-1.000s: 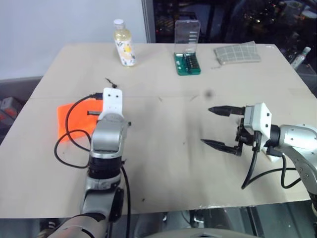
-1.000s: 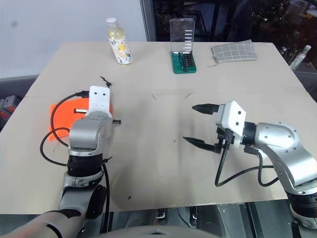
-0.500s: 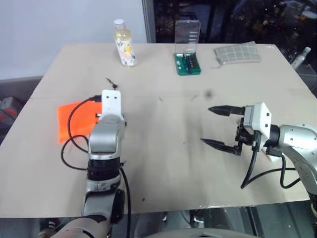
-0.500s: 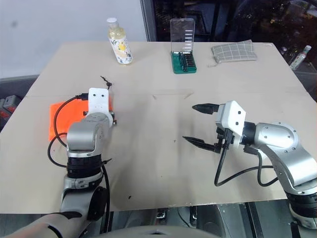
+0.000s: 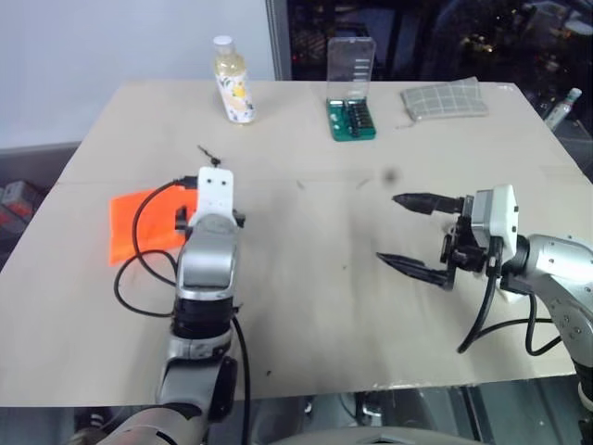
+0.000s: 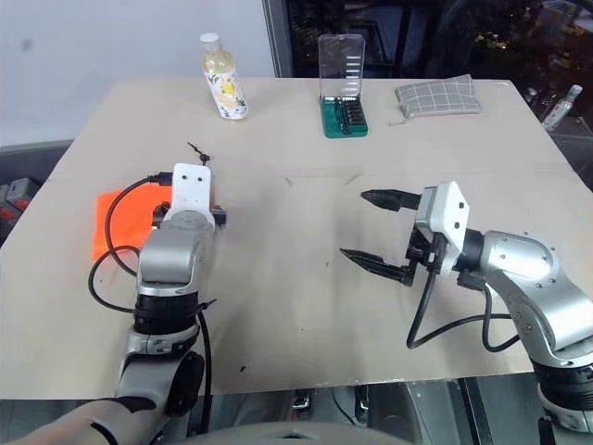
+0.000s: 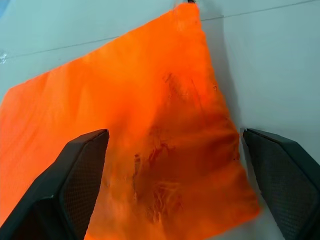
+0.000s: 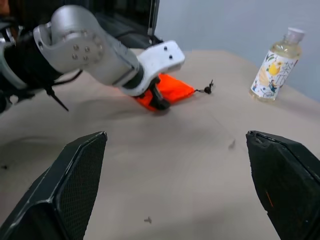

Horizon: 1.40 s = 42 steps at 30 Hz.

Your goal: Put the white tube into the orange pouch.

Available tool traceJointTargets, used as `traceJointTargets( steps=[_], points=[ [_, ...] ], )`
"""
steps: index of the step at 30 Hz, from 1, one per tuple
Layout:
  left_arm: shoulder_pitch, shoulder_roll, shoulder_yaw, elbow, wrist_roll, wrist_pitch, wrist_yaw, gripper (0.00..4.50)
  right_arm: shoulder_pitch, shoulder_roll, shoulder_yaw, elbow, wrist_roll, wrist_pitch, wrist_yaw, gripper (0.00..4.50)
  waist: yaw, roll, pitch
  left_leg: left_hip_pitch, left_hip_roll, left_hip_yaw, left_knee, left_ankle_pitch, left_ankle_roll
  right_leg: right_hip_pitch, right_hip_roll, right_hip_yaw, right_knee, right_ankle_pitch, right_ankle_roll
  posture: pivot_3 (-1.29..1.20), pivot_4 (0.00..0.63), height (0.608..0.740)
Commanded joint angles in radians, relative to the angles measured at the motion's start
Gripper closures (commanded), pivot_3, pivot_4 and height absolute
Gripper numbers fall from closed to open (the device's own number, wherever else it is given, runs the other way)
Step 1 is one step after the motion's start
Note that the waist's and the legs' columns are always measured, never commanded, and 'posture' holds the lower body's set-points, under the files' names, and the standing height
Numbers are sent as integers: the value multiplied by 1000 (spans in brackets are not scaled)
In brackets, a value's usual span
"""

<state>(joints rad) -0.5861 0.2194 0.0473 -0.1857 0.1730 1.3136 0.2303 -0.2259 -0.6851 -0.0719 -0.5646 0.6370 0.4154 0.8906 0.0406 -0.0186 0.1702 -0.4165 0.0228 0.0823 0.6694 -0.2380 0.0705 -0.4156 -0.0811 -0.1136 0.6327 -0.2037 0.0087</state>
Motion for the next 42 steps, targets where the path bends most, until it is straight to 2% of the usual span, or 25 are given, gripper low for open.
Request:
traceJointTargets(
  steps=[1,8,9,10,14,18,22,25,28,33,37,42],
  points=[
    [-11,-7,-4,-1,35,-16,18,35,-17,1,-47,-25,40,1,-16,0,0,0,0,0,0,0,0,0,0,0,0,0,0,0,0,0,150,740],
    [3,-14,-9,34,73,-23,35,35,-11,-8,-48,-32,42,0,-19,0,0,0,0,0,0,0,0,0,0,0,0,0,0,0,0,0,150,740],
    [2,-19,-3,49,77,-33,42,545,-12,-8,-47,-33,41,-1,-20,0,0,0,0,0,0,0,0,0,0,0,0,0,0,0,0,0,150,740],
    [0,-22,1,58,80,-40,46,824,-13,-8,-46,-34,40,-1,-20,0,0,0,0,0,0,0,0,0,0,0,0,0,0,0,0,0,150,740],
    [2,-49,48,96,63,-60,39,2716,-17,-10,-39,-38,34,-1,-23,0,-4,0,0,0,0,0,0,0,1,0,0,0,0,0,0,0,150,740],
    [44,-17,56,23,37,-85,-32,4453,-13,-12,-42,-48,36,5,-31,0,-11,0,0,1,1,1,0,-1,1,-1,0,0,1,0,0,0,150,740],
    [135,77,38,-121,-47,-146,-212,4453,-2,-16,-50,-59,43,14,-46,0,-18,1,0,0,1,1,-1,0,0,-2,0,1,1,0,-1,0,150,740],
    [234,185,60,-247,-202,-196,-460,4453,14,-15,-61,-67,50,19,-56,0,-18,1,0,0,1,0,-1,-1,-1,-2,-2,0,1,0,-2,0,150,740],
    [307,267,125,-361,-421,-234,-731,4453,42,-12,-68,-80,58,23,-72,0,-17,2,1,-1,0,0,-1,-1,-2,-2,-4,-1,0,-2,-5,0,150,740],
    [357,323,215,-403,-698,-253,-988,4453,84,-11,-79,-111,75,38,-105,0,-16,4,2,-1,-1,-1,-1,-1,-1,-1,-7,-5,-4,-4,-2,0,150,740],
    [297,346,287,-320,-869,-164,-1049,4453,155,-21,-93,-142,55,59,-144,0,-14,4,2,-2,-1,-2,-1,-1,-1,-1,-6,-7,-4,-5,-1,0,150,740],
    [189,399,288,-190,-911,-122,-1014,4453,238,-40,-91,-170,-22,74,-205,0,-13,4,3,-2,-1,-1,-1,0,0,0,-4,-7,-4,-5,-1,0,150,740]
  ],
)
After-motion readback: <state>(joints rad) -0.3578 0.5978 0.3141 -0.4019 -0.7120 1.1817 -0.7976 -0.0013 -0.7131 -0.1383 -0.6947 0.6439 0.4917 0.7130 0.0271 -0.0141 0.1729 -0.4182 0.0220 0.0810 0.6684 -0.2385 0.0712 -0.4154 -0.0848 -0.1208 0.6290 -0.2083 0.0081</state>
